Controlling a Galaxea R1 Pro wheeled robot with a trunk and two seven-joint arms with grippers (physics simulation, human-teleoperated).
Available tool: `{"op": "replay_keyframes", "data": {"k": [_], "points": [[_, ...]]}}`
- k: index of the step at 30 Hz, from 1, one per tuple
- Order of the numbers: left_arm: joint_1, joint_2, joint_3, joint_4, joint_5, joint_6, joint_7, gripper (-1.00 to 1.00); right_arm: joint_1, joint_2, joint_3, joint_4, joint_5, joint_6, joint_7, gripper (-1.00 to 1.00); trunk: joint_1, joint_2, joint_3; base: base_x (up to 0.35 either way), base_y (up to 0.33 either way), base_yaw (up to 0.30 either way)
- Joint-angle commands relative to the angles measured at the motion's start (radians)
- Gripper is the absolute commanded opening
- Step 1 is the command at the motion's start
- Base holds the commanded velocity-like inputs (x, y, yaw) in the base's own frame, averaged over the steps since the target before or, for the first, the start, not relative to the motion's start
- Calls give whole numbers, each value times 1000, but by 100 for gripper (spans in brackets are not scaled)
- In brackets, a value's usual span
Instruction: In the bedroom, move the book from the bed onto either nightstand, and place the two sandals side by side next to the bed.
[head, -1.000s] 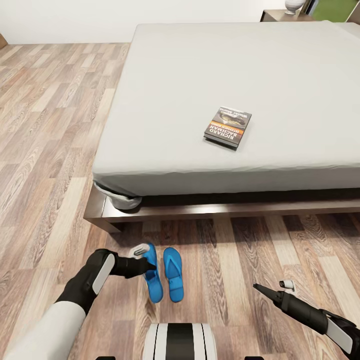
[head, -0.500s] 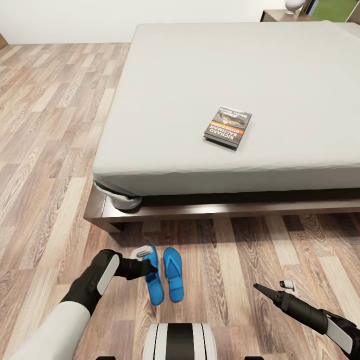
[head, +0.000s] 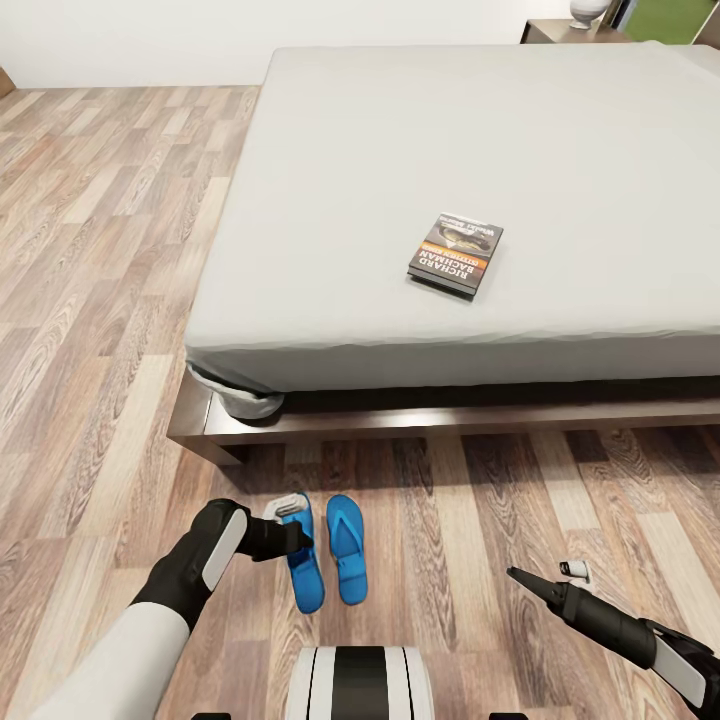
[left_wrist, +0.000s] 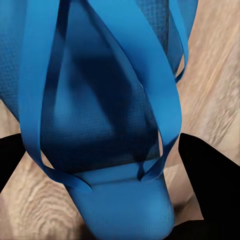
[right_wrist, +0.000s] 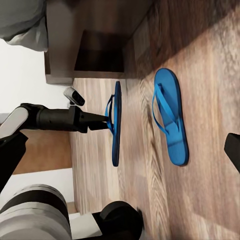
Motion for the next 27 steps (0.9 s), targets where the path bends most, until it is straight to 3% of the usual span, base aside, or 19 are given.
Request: {"op": "replay_keyframes", "data": {"k": [1, 11, 27], "points": [[0, -1, 1, 0, -10, 3, -9, -100, -1, -1, 7, 0, -10, 11, 2, 100, 0, 0, -1, 0, 0, 0], [0, -26, 1, 14, -11, -2, 28, -100, -1, -1, 8, 0, -10, 11, 2, 100, 0, 0, -1, 0, 0, 0], [0, -26, 0, 47, -15, -53, 31, -100, -1, -1, 8, 0, -8, 11, 2, 100, 0, 0, -1, 0, 0, 0]]}}
